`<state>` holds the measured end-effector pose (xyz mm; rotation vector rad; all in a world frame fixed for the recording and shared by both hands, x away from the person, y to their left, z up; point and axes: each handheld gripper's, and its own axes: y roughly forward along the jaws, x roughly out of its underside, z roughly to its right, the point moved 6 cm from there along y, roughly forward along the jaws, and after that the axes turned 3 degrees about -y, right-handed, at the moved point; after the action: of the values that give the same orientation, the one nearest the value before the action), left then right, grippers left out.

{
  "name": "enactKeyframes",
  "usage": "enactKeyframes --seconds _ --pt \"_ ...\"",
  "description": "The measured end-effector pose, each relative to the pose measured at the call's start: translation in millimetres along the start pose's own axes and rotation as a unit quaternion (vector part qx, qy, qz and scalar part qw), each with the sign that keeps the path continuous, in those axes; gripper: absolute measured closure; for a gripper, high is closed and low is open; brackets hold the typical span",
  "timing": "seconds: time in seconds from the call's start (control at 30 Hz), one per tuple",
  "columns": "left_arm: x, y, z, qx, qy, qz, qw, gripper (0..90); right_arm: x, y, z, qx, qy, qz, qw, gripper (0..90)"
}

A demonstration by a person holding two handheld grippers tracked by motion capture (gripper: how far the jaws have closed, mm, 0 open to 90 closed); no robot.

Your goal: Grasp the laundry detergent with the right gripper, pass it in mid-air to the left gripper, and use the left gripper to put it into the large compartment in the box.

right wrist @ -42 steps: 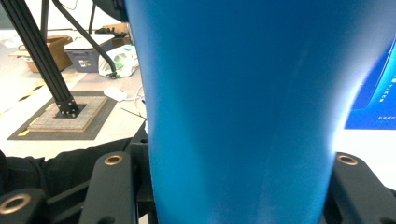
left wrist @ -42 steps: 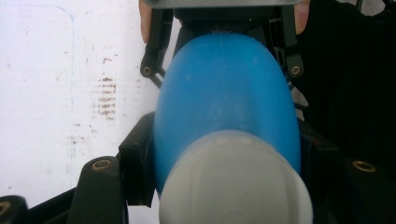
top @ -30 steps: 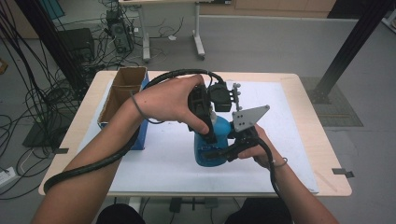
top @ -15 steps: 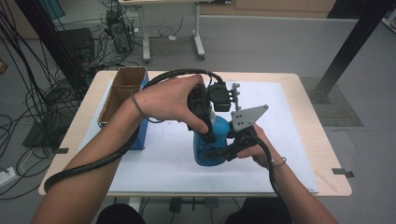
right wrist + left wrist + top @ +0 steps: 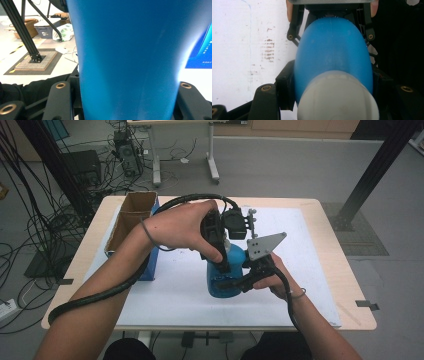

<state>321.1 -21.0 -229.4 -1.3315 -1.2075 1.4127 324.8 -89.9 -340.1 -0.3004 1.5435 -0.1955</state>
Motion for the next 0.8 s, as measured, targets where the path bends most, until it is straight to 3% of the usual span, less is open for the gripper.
enactKeyframes --seconds 0.8 --pt "1.7 0.8 0.8 -0.001 0.001 -0.004 1.0000 37.6 0.3 2.0 -0.6 0.000 -0.001 -0.002 1.0000 44.2"
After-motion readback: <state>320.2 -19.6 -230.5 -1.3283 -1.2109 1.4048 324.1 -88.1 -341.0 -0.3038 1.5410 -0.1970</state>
